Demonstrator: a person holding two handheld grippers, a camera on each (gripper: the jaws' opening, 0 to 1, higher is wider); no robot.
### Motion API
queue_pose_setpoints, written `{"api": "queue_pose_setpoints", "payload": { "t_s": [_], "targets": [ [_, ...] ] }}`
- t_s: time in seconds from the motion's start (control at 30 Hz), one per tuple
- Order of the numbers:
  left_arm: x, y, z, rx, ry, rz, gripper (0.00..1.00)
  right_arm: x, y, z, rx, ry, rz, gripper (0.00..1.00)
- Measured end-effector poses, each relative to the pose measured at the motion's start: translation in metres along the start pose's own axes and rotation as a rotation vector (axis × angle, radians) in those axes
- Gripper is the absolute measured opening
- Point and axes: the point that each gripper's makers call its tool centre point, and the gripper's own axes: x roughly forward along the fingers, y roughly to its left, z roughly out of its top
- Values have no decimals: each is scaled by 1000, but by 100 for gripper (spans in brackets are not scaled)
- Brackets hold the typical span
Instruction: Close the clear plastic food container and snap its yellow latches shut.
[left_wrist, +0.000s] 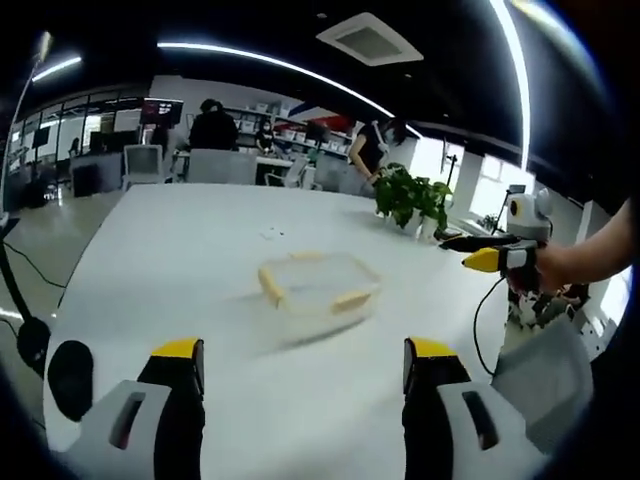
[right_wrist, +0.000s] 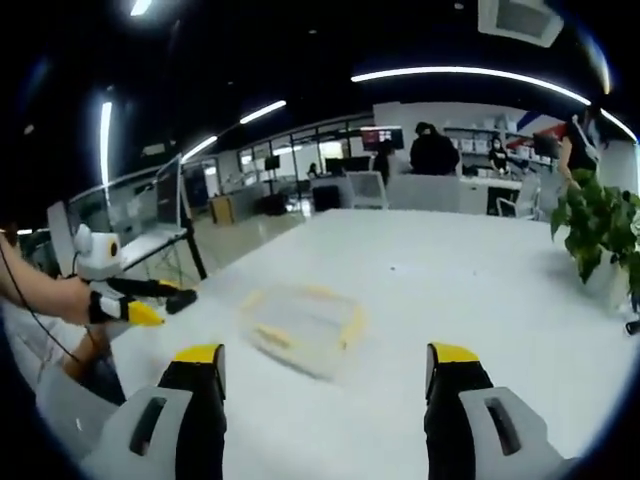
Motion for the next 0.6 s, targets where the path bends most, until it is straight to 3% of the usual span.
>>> {"api": "queue_pose_setpoints", "payload": {
  "t_s": [0.27, 0.5, 0.6],
  "targets": [
    [-21, -6, -1, -28, -42, 21, 81, -17, 14, 0, -4, -24, 11, 82],
    [-35, -8, -12, -56, -47, 43, 81, -41, 13, -6, 6, -50, -7, 83],
    [-42, -13, -11, -67, -65, 48, 80, -51, 12, -11, -28, -53, -10, 83]
  ]
}}
